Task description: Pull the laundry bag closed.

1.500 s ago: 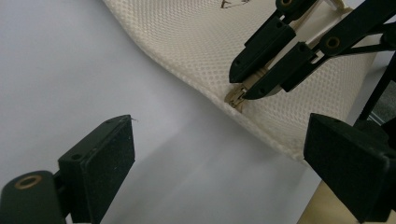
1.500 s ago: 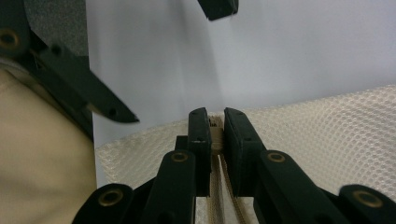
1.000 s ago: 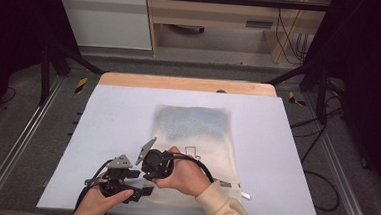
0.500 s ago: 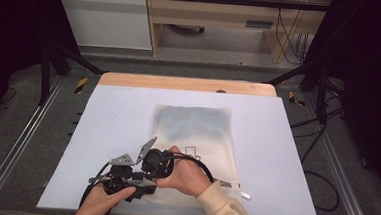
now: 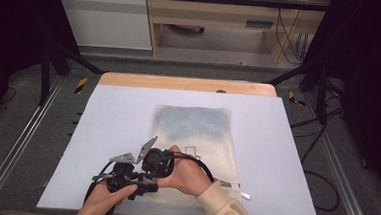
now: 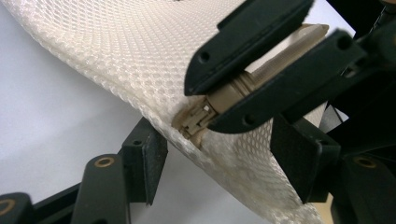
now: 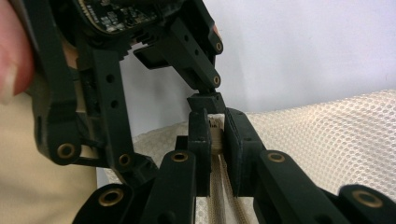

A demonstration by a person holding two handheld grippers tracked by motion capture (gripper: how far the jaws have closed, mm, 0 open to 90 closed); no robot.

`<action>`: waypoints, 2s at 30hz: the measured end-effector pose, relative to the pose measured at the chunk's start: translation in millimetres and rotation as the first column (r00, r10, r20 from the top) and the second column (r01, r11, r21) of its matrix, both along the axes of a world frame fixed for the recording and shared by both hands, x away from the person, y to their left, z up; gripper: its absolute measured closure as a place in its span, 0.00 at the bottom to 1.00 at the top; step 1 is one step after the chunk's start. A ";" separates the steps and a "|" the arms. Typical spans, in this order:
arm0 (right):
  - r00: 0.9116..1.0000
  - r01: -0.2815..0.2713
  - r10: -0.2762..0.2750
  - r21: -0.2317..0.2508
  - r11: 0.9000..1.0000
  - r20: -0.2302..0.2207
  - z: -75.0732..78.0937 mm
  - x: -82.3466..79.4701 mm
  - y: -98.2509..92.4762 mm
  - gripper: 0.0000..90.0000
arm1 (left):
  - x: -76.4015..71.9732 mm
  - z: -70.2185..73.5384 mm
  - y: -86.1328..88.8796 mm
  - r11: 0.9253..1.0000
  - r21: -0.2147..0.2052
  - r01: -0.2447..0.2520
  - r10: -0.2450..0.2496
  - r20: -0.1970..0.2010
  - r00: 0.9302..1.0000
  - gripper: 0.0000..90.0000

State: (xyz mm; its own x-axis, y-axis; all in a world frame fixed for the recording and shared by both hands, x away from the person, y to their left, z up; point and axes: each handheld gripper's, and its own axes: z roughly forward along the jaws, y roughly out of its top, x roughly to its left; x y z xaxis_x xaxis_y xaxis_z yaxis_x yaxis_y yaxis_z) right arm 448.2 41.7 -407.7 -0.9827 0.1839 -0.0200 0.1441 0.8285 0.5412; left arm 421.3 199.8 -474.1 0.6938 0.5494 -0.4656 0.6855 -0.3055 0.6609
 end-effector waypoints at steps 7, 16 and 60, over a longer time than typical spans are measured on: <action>1.000 0.003 -0.003 0.000 1.000 0.000 -0.2 -0.3 0.4 0.91 | 2.7 -3.2 -0.1 1.000 -0.019 0.004 -0.005 -0.020 1.000 0.49; 1.000 0.004 -0.004 0.004 1.000 -0.002 0.7 -0.1 -0.3 0.91 | 3.6 -3.8 0.5 0.999 -0.041 0.005 -0.006 -0.025 1.000 0.53; 1.000 -0.001 0.001 0.003 1.000 0.002 -0.7 1.0 -2.1 0.91 | 9.3 -11.3 3.5 1.000 -0.024 -0.002 0.002 -0.008 1.000 0.89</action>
